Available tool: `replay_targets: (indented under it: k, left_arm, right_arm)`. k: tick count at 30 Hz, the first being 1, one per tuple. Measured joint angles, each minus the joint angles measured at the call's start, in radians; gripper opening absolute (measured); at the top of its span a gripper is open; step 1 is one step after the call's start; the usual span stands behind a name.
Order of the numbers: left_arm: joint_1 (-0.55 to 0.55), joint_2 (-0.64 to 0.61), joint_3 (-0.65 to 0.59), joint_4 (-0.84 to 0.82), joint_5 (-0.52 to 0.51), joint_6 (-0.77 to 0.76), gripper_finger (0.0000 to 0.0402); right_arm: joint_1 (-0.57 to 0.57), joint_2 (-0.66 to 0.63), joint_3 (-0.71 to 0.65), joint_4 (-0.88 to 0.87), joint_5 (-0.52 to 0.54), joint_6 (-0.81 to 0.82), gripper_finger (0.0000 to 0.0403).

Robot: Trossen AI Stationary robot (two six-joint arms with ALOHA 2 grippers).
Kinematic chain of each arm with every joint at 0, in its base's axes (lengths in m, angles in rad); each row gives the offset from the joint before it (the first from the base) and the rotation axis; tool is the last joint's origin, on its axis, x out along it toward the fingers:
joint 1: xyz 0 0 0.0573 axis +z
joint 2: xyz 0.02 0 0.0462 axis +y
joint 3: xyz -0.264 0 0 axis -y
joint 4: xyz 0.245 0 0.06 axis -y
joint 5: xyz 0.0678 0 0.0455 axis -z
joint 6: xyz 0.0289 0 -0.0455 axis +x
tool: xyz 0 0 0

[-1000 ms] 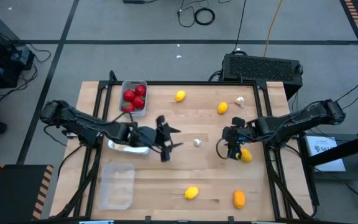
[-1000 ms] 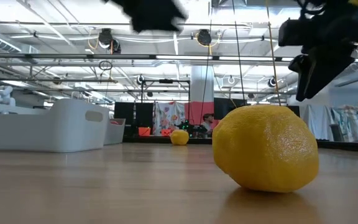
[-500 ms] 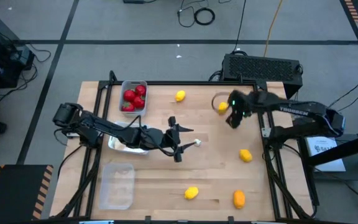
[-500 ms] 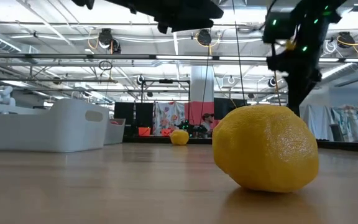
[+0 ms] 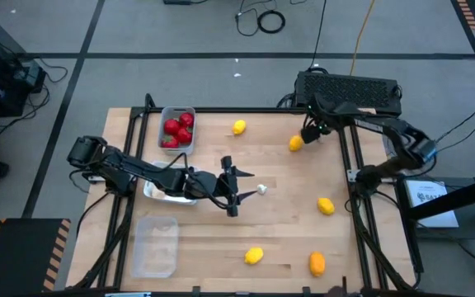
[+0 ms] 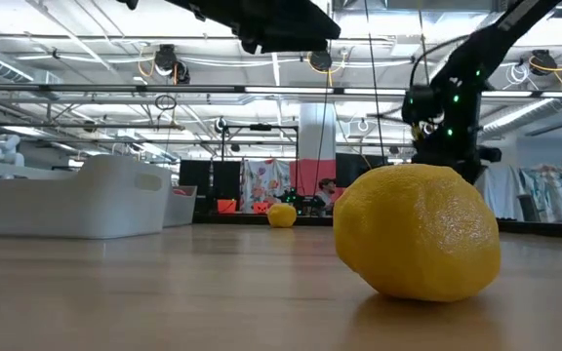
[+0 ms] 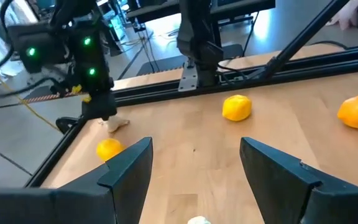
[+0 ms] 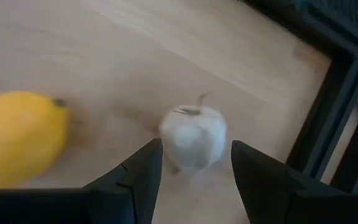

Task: Sort produce into baskets
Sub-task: Put the white garlic into the white bin

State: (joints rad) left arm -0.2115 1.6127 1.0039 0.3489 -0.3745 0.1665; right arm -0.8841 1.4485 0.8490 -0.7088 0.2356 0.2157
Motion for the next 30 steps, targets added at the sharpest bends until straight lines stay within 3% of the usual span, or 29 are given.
replay_targets:
  k: [8, 16, 20, 30]
  left_arm:
    - [0.001, 0.000, 0.000, 0.000, 0.010, 0.005, 0.0250]
    - [0.001, 0.000, 0.000, -0.001, 0.010, 0.005, 0.0250]
    - [0.001, 0.000, 0.000, -0.002, 0.010, 0.005, 0.0250]
    - [0.001, 0.000, 0.000, -0.002, 0.011, 0.004, 0.0250]
  right_arm:
    - [-0.065, 0.088, 0.037, -0.014, -0.015, -0.034, 0.0184]
    - [-0.126, 0.092, 0.039, -0.015, -0.086, -0.046, 0.0184]
    - [-0.130, 0.092, 0.035, -0.006, -0.135, -0.027, 0.0184]
    - [-0.101, 0.115, 0.024, 0.007, -0.115, 0.007, 0.0183]
